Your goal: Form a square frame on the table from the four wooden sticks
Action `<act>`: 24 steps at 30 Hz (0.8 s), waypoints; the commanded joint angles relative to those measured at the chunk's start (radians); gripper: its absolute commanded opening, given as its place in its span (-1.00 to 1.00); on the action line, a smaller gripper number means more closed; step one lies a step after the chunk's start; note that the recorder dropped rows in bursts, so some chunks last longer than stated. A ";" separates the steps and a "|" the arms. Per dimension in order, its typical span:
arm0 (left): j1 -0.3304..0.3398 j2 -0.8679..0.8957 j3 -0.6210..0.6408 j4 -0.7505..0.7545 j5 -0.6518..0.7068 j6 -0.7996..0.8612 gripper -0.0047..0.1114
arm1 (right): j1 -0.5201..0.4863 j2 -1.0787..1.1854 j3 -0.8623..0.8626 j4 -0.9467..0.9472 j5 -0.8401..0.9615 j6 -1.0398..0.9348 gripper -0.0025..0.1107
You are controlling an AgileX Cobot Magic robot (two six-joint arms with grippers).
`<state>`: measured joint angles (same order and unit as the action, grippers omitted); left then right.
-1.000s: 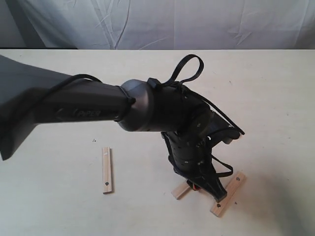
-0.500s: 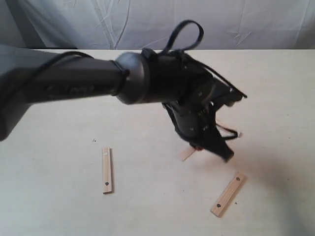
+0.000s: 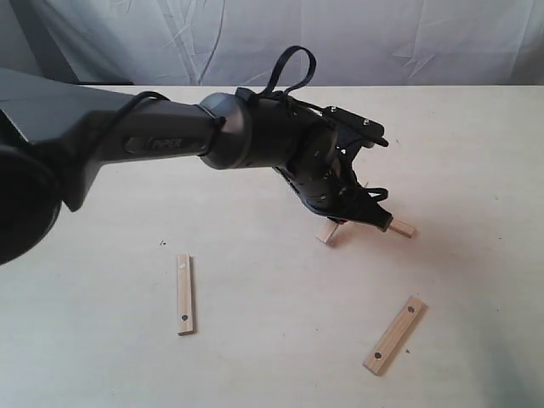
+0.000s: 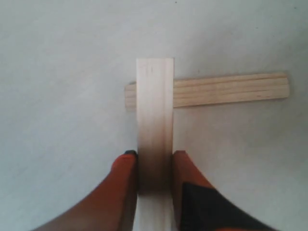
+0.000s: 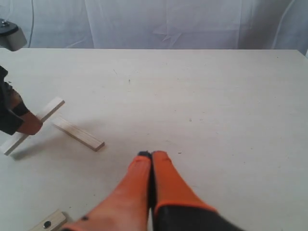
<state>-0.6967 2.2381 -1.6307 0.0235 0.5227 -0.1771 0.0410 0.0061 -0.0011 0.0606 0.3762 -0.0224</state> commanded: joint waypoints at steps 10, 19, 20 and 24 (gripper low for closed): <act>0.007 0.025 -0.004 0.035 -0.017 0.005 -0.46 | -0.006 -0.006 0.001 -0.003 -0.010 -0.001 -0.96; 0.007 0.013 -0.010 0.040 0.040 0.005 -0.30 | -0.006 -0.006 0.001 -0.003 -0.010 -0.001 -0.96; 0.007 0.005 -0.015 0.040 0.061 0.005 -0.30 | -0.006 -0.006 0.001 -0.003 -0.010 -0.001 -0.96; 0.007 -0.056 -0.033 0.019 0.198 0.007 -0.30 | -0.006 -0.006 0.001 -0.003 -0.010 -0.001 -0.96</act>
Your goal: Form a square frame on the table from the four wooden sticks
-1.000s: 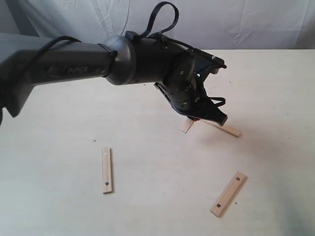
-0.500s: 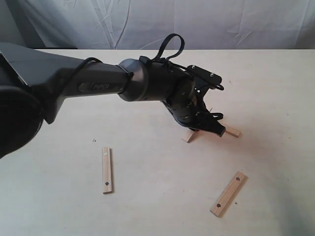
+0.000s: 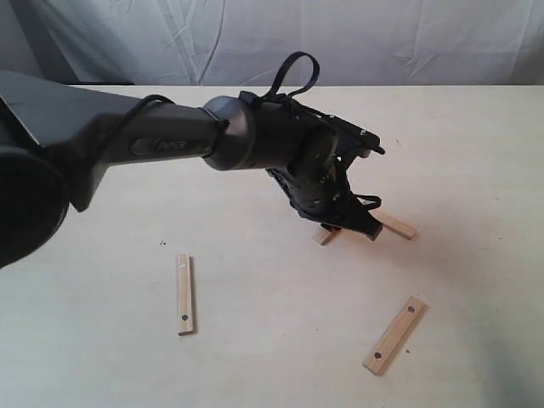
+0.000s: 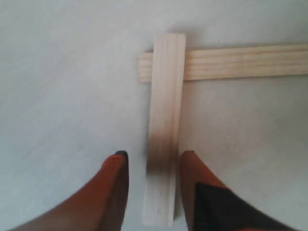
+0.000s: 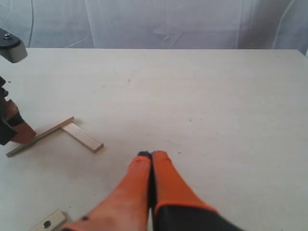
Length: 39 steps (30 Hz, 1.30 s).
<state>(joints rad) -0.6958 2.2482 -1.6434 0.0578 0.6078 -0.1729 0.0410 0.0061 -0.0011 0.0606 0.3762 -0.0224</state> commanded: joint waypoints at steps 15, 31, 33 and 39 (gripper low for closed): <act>-0.230 -0.123 0.031 -0.123 0.292 0.080 -0.27 | -0.006 -0.006 0.001 -0.003 -0.014 -0.001 -0.96; -0.282 -0.078 0.128 -0.177 0.060 -0.009 0.07 | -0.006 -0.006 0.001 -0.007 -0.011 -0.001 -0.96; -0.284 -0.053 0.128 -0.185 0.062 -0.009 0.07 | -0.006 -0.006 0.001 -0.004 -0.011 -0.001 -0.96; -0.284 -0.038 0.128 -0.207 0.060 -0.009 -0.01 | -0.006 -0.006 0.001 -0.004 -0.011 -0.001 -0.96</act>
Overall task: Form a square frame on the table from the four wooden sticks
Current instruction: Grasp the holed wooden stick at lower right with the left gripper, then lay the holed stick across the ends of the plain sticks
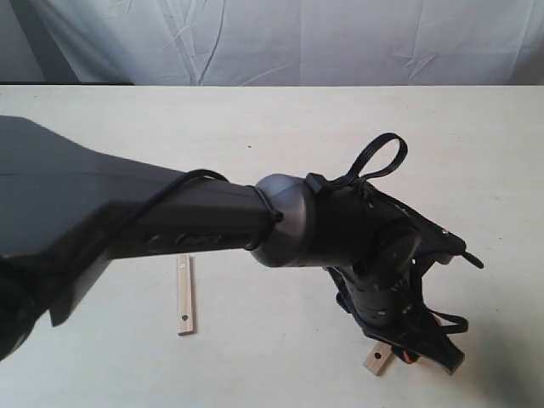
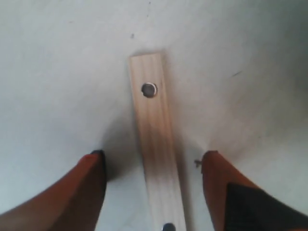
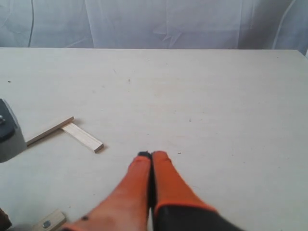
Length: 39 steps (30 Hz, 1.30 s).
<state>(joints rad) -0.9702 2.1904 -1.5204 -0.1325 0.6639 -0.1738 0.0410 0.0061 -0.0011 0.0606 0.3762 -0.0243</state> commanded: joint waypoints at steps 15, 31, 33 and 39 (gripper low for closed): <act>0.021 -0.012 -0.092 0.123 0.085 -0.008 -0.92 | -0.006 -0.006 0.001 -0.002 -0.014 0.001 -0.96; 0.153 0.029 -0.195 0.164 -0.084 -0.047 -0.92 | -0.006 -0.006 0.001 -0.005 -0.009 0.001 -0.96; 0.153 0.048 -0.195 0.165 -0.102 -0.047 -0.92 | -0.006 -0.006 0.001 -0.005 -0.009 0.001 -0.96; 0.151 0.090 -0.195 0.138 -0.098 -0.038 -0.92 | -0.006 -0.006 0.001 -0.005 -0.012 0.001 -0.96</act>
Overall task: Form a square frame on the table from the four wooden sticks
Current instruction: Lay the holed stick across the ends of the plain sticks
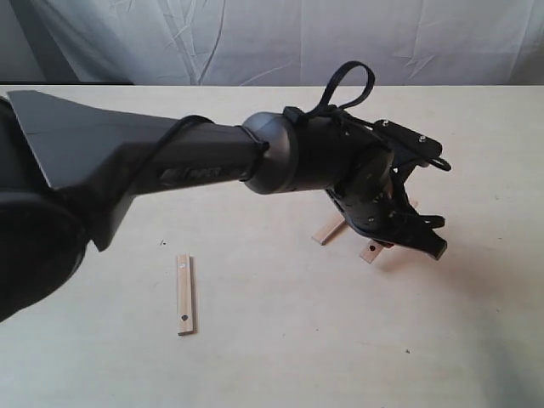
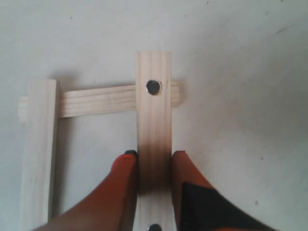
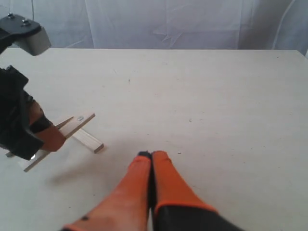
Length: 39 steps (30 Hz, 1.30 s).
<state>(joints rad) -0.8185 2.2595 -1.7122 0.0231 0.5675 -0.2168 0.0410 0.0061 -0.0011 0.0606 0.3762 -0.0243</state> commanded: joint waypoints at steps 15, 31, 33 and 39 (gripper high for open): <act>-0.001 0.025 -0.003 -0.052 0.012 0.135 -0.55 | -0.006 -0.006 0.001 -0.005 -0.014 -0.001 -0.96; 0.001 -0.047 -0.023 -0.023 0.195 0.120 -0.36 | -0.006 -0.006 0.001 -0.003 -0.014 -0.001 -0.96; 0.027 -0.116 -0.023 -0.011 0.287 0.120 -0.58 | -0.006 -0.006 0.001 -0.007 -0.012 -0.001 -0.96; 0.105 -0.245 -0.006 -0.005 0.370 0.120 -0.92 | -0.006 -0.006 0.001 -0.007 -0.012 -0.001 -0.96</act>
<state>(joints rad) -0.7358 2.0646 -1.7291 0.0070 0.9066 -0.0886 0.0410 0.0061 -0.0011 0.0606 0.3762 -0.0243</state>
